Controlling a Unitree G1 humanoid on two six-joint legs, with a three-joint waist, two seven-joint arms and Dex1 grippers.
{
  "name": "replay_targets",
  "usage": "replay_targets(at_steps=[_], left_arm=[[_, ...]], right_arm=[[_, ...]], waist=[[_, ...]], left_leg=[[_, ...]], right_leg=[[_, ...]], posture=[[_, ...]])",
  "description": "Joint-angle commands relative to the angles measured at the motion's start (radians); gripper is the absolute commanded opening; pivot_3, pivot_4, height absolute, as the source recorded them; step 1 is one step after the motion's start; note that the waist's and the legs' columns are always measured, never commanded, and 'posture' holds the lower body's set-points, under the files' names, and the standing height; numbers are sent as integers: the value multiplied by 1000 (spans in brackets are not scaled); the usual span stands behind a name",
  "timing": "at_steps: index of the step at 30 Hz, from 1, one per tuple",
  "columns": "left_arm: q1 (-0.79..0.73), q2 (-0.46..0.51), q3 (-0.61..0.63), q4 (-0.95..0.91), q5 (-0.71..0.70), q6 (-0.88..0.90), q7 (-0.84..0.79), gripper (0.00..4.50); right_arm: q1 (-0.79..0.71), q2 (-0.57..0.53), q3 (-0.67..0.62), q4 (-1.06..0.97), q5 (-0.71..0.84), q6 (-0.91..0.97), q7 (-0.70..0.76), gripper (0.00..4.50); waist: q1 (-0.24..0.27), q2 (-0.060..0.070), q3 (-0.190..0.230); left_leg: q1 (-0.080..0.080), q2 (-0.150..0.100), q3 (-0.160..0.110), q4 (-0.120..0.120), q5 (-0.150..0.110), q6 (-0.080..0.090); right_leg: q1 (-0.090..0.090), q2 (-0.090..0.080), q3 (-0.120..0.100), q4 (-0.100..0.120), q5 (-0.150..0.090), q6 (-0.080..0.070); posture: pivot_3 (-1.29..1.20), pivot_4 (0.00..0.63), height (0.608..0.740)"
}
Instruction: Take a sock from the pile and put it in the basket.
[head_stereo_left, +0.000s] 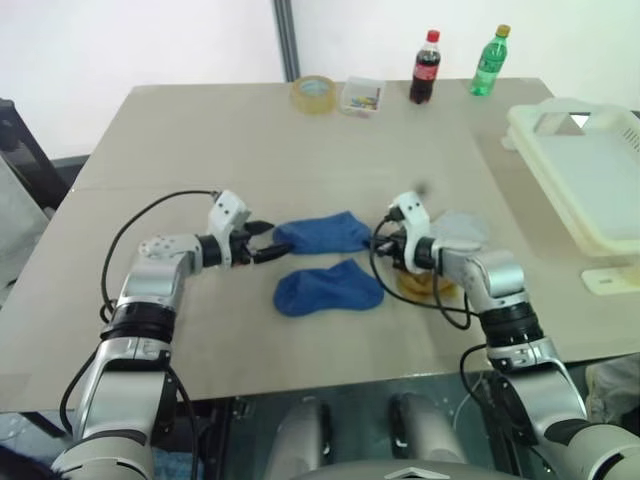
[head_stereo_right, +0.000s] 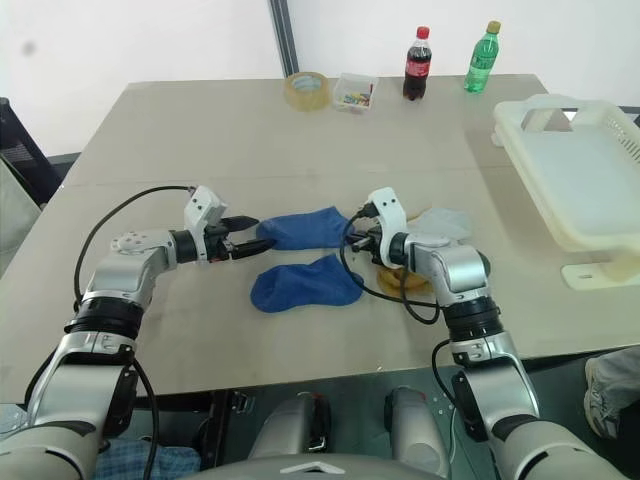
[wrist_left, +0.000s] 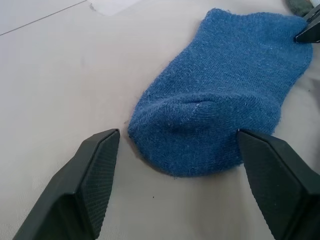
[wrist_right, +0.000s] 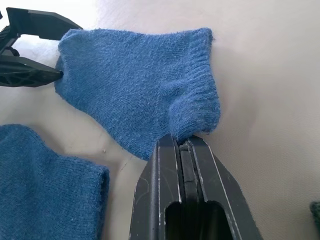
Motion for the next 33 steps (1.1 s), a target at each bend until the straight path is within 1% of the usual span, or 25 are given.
replay_targets(at_steps=[1,2,3,4,6,7,14,18,22,26,28,30,33], left_arm=[[-6,4,-1,-2,-3,32,-24,2604],[-9,2,2,-3,-8,40,-24,2130],[-12,1,3,-2,-8,46,-26,1938],[-14,1,3,-1,-8,51,-28,1298],[-19,2,-2,5,-1,50,-30,326],[-22,1,-2,9,0,52,-32,24],[-33,1,4,24,1,56,-42,24],[-13,9,29,-23,-16,78,-16,24],[45,17,129,-183,-158,199,-44,24],[170,54,268,-460,-417,468,-77,24],[251,78,332,-597,-533,596,-56,24],[320,95,396,-695,-633,701,-17,24],[428,113,462,-803,-720,784,30,24]], right_arm=[[2,10,3,-28,13,-6,-11,0],[3,11,3,-31,13,-6,-15,0],[4,11,3,-31,12,-8,-19,0],[4,12,3,-31,11,-11,-23,0],[5,14,3,-29,9,-15,-30,0],[5,15,2,-29,9,-18,-33,0],[10,15,-3,-37,16,-24,-46,0],[19,12,-8,-82,27,-17,-51,0],[32,-2,-40,-217,60,47,-81,0],[77,-28,-86,-417,124,176,-113,0],[114,-9,-147,-527,181,277,-150,0],[163,-4,-189,-637,224,369,-174,0],[230,-11,-228,-770,270,484,-202,0]], waist=[[0,0,0],[0,0,0],[0,0,0],[0,0,0],[0,0,0],[0,0,0],[0,0,0],[0,0,0],[-2,0,0],[-1,-1,1],[-1,-1,1],[0,-1,1],[2,-1,1]], left_leg=[[0,0,0,0,0,0],[0,0,0,0,0,0],[0,0,0,0,0,0],[0,0,0,0,0,0],[0,0,0,0,0,0],[0,0,0,0,0,0],[0,0,0,0,0,0],[0,0,0,0,0,0],[-2,1,0,0,0,0],[-5,3,0,0,0,0],[-7,3,0,0,0,0],[-7,3,0,0,0,0],[-6,3,-1,0,0,0]], right_leg=[[0,0,0,0,0,0],[0,0,0,0,0,0],[0,0,0,0,0,0],[0,0,0,0,0,0],[0,0,0,0,0,0],[0,0,0,0,0,0],[0,0,0,0,0,0],[0,0,0,0,0,0],[-2,0,1,0,0,0],[-5,-1,1,1,0,0],[-7,-1,1,0,0,0],[-7,-1,1,0,0,0],[-6,-2,1,0,0,0]], posture=[[0,150,740],[0,150,740],[0,150,740],[0,150,740],[0,150,740],[0,150,740],[0,150,740],[0,150,740],[0,150,740],[0,150,740],[0,150,740],[0,150,740],[0,150,740]])
